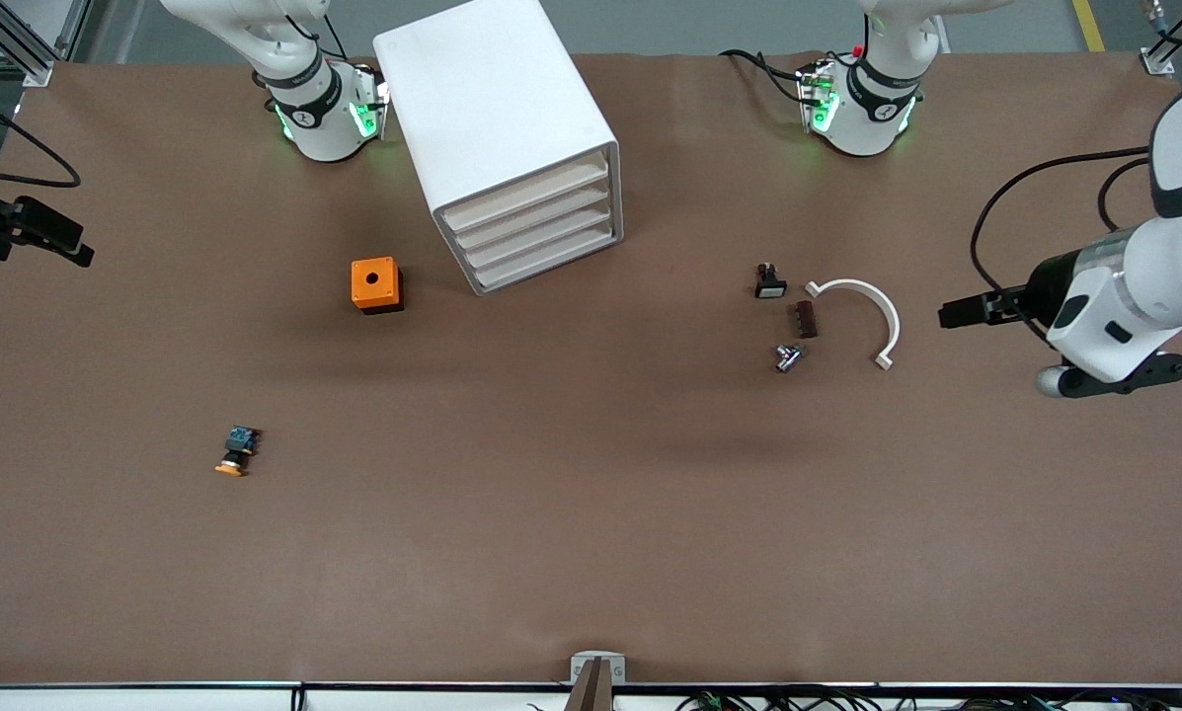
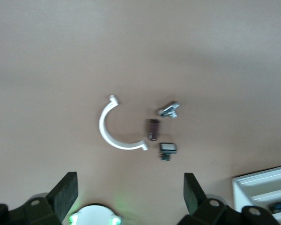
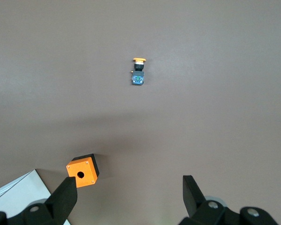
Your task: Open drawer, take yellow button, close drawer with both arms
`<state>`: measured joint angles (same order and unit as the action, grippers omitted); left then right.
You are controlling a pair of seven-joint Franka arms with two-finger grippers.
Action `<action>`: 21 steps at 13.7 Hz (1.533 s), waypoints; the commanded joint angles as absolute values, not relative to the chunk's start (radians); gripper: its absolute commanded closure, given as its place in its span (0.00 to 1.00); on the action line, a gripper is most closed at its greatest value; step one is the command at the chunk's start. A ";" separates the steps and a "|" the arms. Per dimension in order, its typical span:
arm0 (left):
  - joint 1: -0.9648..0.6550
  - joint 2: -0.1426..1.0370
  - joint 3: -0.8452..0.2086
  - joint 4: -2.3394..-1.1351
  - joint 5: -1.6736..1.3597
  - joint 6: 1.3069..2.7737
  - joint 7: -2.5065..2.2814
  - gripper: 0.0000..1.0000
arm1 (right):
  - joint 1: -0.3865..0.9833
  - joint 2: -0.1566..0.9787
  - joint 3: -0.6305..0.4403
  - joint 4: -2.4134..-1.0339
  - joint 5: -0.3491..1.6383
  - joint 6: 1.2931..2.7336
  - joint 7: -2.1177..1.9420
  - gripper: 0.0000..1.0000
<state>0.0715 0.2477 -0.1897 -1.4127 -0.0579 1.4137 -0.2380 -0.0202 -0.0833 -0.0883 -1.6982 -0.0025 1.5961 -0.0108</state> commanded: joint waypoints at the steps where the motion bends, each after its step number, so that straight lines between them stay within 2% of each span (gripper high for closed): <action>1: 0.101 0.103 -0.193 -1.578 -0.032 1.459 -0.152 0.01 | -0.022 -0.117 -0.081 -1.727 -0.002 1.597 -0.021 0.00; 5: 0.069 -0.073 -0.164 -1.825 -0.034 1.632 -0.130 0.01 | 0.005 -0.121 -0.080 -1.726 -0.002 1.597 -0.025 0.00; 6: 0.039 -0.095 -0.131 -1.854 -0.035 1.655 -0.130 0.01 | 0.006 -0.121 -0.078 -1.727 -0.002 1.597 -0.028 0.00; 8: -0.011 -0.098 -0.063 -1.861 -0.034 1.655 -0.129 0.01 | 0.014 -0.126 -0.080 -1.726 0.005 1.595 -0.044 0.00; 15: -0.041 -0.092 -0.043 -1.845 -0.035 1.719 -0.130 0.01 | 0.003 -0.135 -0.086 -1.727 0.041 1.608 -0.035 0.00; 17: -0.069 -0.074 -0.011 -1.813 -0.035 1.738 -0.130 0.01 | -0.005 -0.135 -0.087 -1.727 0.054 1.609 -0.035 0.00; 21: -0.061 -0.016 -0.012 -1.714 -0.040 1.736 -0.132 0.01 | -0.006 -0.137 -0.087 -1.727 0.054 1.608 -0.040 0.00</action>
